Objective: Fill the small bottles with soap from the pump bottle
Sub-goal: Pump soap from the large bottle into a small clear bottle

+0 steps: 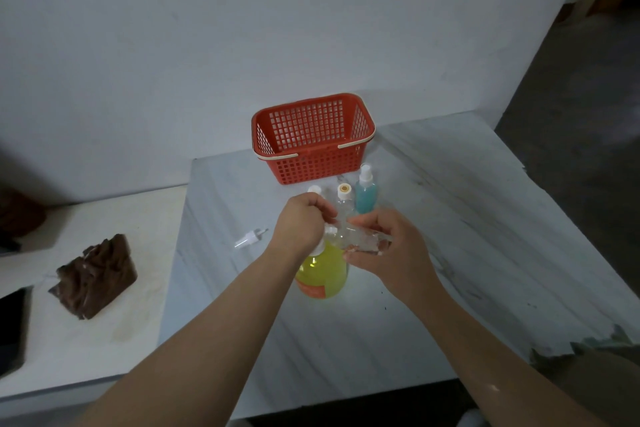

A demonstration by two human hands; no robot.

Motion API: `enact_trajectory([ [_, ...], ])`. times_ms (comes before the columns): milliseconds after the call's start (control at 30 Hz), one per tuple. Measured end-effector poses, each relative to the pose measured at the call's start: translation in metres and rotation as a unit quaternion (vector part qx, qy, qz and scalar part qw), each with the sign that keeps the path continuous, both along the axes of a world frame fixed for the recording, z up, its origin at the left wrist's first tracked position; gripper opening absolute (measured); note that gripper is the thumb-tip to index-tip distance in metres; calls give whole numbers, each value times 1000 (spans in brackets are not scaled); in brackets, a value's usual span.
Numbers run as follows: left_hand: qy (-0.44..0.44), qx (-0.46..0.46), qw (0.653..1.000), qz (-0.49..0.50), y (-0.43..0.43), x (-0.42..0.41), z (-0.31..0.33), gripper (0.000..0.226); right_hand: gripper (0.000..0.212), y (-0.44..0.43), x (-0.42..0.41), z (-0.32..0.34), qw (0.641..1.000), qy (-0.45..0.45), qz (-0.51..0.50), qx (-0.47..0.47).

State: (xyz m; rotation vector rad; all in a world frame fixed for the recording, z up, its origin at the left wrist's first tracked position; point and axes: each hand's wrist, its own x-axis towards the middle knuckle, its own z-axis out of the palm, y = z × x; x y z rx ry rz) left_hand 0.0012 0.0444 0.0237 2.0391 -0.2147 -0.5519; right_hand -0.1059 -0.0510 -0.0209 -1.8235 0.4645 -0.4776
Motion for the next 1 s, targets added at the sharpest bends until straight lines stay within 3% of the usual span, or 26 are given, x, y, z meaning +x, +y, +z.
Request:
enact_trajectory([
  [367,44,-48,998,20,3,-3,11,36,49,3,-3,12,1000,-21,-3,-16],
  [667,14,11,1000,-18,2,1,9,38,50,1,-3,10,1000,-19,9,-15],
  [1000,-2,5,1000,-8,2,0,0,39,40,-5,0,1,1000,5,24,-1],
])
